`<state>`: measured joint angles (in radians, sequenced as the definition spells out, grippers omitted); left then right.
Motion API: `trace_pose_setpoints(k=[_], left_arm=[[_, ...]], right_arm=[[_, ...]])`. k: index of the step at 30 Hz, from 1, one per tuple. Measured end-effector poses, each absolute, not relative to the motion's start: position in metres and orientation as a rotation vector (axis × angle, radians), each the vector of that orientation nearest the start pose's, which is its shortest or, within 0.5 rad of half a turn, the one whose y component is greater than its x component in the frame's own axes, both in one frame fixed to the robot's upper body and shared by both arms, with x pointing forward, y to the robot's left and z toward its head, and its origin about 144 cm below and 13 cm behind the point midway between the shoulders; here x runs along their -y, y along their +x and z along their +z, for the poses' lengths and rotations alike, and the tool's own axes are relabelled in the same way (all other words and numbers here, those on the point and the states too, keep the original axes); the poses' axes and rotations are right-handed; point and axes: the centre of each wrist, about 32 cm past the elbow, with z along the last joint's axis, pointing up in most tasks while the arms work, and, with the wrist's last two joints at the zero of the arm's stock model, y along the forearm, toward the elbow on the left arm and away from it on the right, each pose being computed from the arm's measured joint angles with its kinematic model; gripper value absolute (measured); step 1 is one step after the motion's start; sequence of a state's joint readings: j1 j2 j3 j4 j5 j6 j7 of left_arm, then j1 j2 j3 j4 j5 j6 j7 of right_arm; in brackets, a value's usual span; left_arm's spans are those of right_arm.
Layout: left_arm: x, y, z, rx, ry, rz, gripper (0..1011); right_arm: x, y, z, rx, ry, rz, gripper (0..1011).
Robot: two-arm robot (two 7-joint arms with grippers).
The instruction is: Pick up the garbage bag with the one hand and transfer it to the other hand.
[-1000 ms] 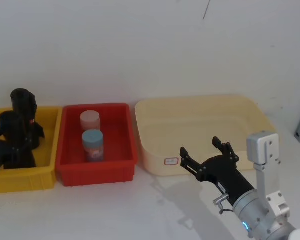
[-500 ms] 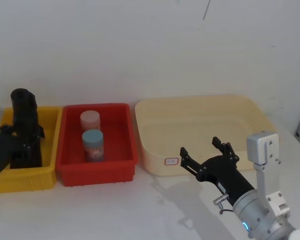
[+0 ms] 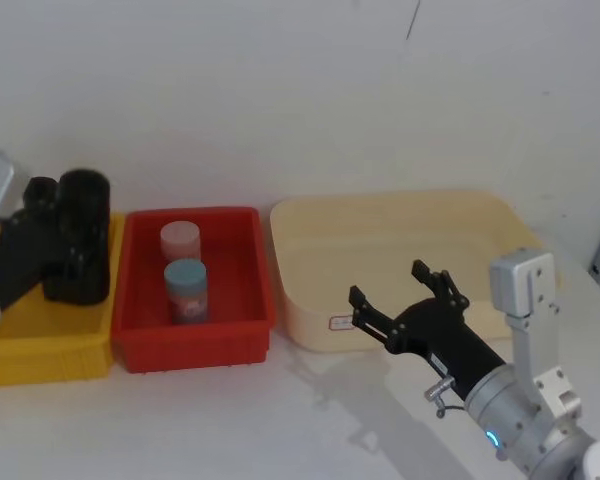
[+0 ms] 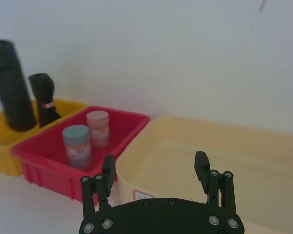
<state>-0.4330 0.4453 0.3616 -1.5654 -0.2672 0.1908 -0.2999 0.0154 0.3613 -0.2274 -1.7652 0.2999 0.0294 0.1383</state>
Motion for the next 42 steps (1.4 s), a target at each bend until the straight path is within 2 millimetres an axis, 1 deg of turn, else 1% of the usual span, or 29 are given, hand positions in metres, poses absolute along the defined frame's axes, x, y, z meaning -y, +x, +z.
trace_pose_setpoints(k=[5, 9, 16, 26, 30, 42], left_arm=[[-0.249, 0.548, 1.302, 0.299, 0.148, 0.943, 446], [-0.244, 0.55, 1.316, 0.306, 0.125, 0.894, 446], [-0.236, 0.554, 1.326, 0.278, 0.082, 0.823, 446], [-0.223, 0.556, 1.323, 0.187, 0.003, 0.72, 446], [-0.219, 0.556, 1.32, 0.158, -0.021, 0.686, 446], [-0.21, 0.554, 1.314, 0.112, -0.068, 0.617, 446]], right_arm=[[0.246, 0.456, 1.205, 0.132, 0.023, -1.1, 1000], [0.248, 0.462, 1.213, 0.155, 0.004, -1.04, 1000], [0.25, 0.47, 1.225, 0.181, -0.034, -0.934, 1000], [0.247, 0.483, 1.243, 0.193, -0.083, -0.786, 1000], [0.24, 0.491, 1.254, 0.178, -0.103, -0.702, 1000], [0.222, 0.503, 1.271, 0.15, -0.117, -0.622, 1001]])
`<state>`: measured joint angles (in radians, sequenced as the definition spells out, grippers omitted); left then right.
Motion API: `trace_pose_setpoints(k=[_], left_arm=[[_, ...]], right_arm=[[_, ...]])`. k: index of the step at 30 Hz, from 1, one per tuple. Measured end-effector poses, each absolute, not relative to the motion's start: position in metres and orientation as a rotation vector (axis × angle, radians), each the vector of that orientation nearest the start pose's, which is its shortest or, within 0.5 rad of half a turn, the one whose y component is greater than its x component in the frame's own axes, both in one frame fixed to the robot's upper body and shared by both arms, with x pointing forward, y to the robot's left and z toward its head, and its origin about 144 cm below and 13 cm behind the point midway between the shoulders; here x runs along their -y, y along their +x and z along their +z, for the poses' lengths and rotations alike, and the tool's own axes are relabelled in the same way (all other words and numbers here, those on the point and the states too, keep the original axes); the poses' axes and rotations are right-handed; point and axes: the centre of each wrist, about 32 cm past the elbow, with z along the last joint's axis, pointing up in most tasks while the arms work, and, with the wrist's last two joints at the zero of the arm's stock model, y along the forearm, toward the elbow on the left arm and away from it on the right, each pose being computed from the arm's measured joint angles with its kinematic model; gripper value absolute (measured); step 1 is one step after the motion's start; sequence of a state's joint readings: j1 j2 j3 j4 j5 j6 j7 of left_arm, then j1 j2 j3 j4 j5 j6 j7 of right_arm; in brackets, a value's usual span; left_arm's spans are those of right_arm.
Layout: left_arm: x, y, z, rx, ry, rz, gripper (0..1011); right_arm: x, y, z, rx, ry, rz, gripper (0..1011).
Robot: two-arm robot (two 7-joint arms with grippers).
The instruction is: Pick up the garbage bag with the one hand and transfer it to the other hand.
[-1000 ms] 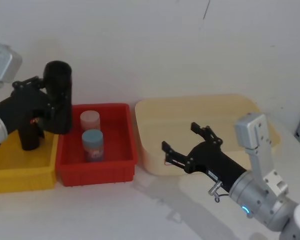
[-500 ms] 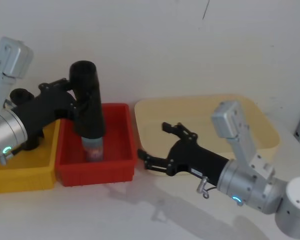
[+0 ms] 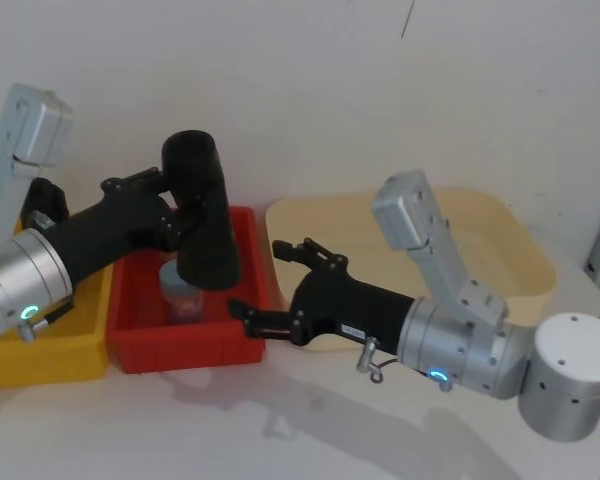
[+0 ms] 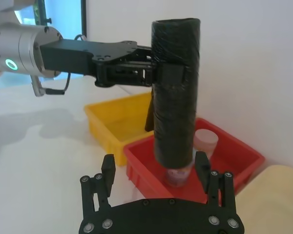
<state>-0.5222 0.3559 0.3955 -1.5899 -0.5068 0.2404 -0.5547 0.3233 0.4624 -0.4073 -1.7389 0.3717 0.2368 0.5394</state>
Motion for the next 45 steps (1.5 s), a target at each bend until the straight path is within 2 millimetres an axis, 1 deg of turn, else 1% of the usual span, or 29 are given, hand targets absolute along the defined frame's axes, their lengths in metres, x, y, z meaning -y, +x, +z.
trace_pose_setpoints(k=[14, 26, 35, 45], left_arm=[[-0.204, 0.553, 1.313, 0.093, -0.104, 0.577, 446], [-0.2, 0.554, 1.316, 0.082, -0.109, 0.559, 446], [-0.196, 0.556, 1.317, 0.073, -0.109, 0.545, 446], [-0.194, 0.557, 1.318, 0.065, -0.104, 0.533, 446]], right_arm=[[0.206, 0.51, 1.276, 0.132, -0.109, -0.618, 1001], [0.197, 0.519, 1.271, 0.122, -0.115, -0.642, 1000], [0.195, 0.526, 1.269, 0.128, -0.121, -0.669, 1001], [0.197, 0.532, 1.268, 0.134, -0.12, -0.703, 1000]])
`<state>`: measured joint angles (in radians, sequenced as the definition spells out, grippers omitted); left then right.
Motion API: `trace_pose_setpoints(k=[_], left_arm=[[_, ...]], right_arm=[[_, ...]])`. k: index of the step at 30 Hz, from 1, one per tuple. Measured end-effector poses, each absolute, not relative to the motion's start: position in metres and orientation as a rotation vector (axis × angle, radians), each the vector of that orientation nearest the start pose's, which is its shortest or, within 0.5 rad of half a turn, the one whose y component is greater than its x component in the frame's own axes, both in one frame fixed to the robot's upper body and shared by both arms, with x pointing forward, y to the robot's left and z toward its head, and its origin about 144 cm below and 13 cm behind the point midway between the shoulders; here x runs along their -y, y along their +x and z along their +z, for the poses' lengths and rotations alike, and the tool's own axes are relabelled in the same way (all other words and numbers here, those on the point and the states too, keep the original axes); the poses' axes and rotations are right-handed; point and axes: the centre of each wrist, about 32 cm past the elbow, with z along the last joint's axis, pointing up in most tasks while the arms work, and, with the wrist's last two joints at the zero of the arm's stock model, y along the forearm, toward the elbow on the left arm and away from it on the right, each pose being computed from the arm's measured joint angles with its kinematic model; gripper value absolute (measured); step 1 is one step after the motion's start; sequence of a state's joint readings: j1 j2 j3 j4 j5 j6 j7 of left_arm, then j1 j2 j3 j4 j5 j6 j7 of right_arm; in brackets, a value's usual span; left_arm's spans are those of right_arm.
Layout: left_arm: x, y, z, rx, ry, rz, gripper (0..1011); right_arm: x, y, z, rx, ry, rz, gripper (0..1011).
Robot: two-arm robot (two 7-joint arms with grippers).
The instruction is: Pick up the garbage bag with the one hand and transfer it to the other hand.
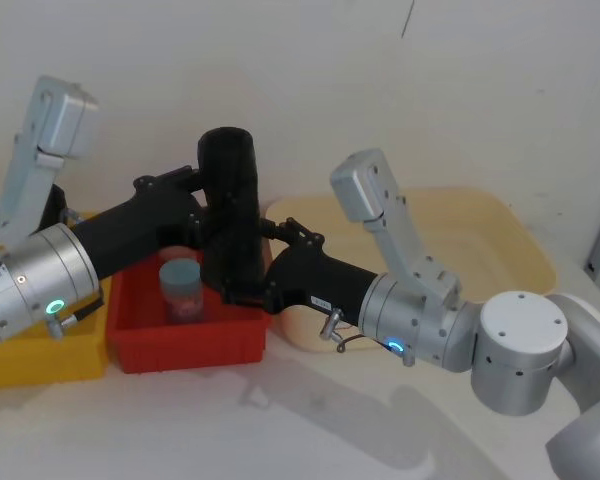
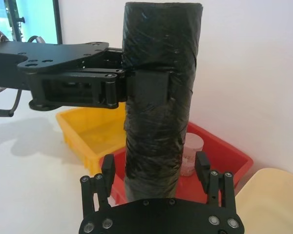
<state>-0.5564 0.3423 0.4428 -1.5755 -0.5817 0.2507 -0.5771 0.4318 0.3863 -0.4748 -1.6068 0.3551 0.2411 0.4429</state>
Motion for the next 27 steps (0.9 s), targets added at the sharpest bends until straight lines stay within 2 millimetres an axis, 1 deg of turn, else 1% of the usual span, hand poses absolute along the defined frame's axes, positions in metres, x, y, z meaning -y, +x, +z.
trace_pose_setpoints(k=[7, 10, 11, 16, 18, 19, 20, 21, 24, 27], left_arm=[[-0.1906, 0.5582, 1.3172, 0.059, -0.101, 0.524, 446], [-0.1894, 0.5585, 1.3172, 0.059, -0.1, 0.522, 446], [-0.1887, 0.5586, 1.3172, 0.059, -0.099, 0.52, 446], [-0.187, 0.559, 1.3174, 0.059, -0.096, 0.518, 446], [-0.1863, 0.5592, 1.3173, 0.058, -0.096, 0.518, 446], [-0.1861, 0.5592, 1.3173, 0.058, -0.097, 0.519, 446], [-0.1861, 0.5593, 1.3173, 0.058, -0.097, 0.519, 446], [-0.1859, 0.5595, 1.3172, 0.057, -0.098, 0.519, 446], [-0.1851, 0.5597, 1.3171, 0.054, -0.102, 0.52, 446], [-0.1847, 0.5599, 1.317, 0.052, -0.104, 0.521, 446]], right_arm=[[0.1964, 0.5353, 1.2689, 0.13, -0.103, -0.711, 994], [0.1962, 0.5359, 1.2688, 0.126, -0.094, -0.711, 928], [0.1962, 0.5362, 1.2687, 0.124, -0.088, -0.71, 928], [0.1961, 0.5367, 1.2687, 0.113, -0.069, -0.703, 797], [0.1961, 0.5367, 1.2689, 0.107, -0.061, -0.7, 724], [0.1961, 0.5368, 1.2689, 0.105, -0.059, -0.7, 710], [0.1963, 0.5368, 1.269, 0.103, -0.057, -0.7, 658], [0.1963, 0.5367, 1.269, 0.101, -0.054, -0.699, 658], [0.1961, 0.5363, 1.2692, 0.09, -0.045, -0.696, 537], [0.196, 0.5358, 1.2693, 0.08, -0.038, -0.693, 537]])
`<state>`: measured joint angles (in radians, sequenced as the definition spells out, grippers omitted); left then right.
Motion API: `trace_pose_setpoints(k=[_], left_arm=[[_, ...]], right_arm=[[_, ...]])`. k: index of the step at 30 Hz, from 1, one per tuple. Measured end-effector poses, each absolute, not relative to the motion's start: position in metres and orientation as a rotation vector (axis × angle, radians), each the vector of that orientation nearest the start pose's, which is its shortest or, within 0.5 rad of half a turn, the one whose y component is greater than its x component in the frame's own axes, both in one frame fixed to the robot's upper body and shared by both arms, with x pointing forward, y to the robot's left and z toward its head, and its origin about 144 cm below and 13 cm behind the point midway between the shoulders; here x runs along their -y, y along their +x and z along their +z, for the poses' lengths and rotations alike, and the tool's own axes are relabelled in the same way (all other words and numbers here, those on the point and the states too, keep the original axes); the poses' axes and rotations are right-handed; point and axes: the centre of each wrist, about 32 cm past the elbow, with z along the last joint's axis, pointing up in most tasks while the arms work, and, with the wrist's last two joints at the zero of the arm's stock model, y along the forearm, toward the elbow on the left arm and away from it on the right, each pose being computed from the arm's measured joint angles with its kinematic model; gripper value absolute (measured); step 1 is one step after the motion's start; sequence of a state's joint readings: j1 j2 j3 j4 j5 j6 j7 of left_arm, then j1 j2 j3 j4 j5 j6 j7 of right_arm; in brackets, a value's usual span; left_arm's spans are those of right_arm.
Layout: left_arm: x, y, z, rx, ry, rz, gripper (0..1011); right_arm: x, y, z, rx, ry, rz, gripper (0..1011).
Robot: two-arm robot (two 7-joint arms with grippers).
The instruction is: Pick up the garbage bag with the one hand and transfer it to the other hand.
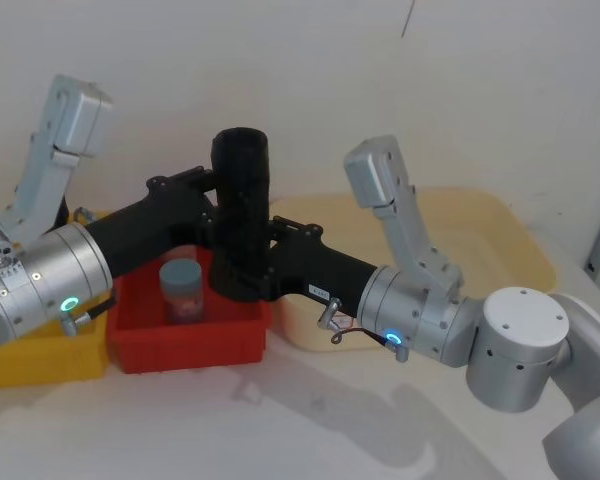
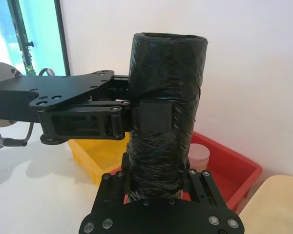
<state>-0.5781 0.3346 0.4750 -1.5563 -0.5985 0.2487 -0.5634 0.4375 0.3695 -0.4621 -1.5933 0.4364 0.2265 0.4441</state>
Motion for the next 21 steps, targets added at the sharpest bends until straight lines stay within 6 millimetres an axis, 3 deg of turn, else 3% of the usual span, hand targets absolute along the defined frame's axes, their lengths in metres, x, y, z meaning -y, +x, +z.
trace_pose_setpoints(k=[7, 12, 15, 21], left_arm=[[-0.1839, 0.5604, 1.3167, 0.049, -0.108, 0.523, 457], [-0.1838, 0.5606, 1.3163, 0.047, -0.107, 0.526, 610], [-0.1838, 0.5607, 1.3162, 0.046, -0.108, 0.526, 646], [-0.1837, 0.5607, 1.3162, 0.045, -0.108, 0.526, 852]], right_arm=[[0.1955, 0.5344, 1.2693, 0.062, -0.028, -0.685, 537], [0.1944, 0.5333, 1.2691, 0.051, -0.023, -0.676, 537], [0.1941, 0.533, 1.2692, 0.046, -0.02, -0.674, 536], [0.1934, 0.5328, 1.2693, 0.04, -0.016, -0.675, 536]])
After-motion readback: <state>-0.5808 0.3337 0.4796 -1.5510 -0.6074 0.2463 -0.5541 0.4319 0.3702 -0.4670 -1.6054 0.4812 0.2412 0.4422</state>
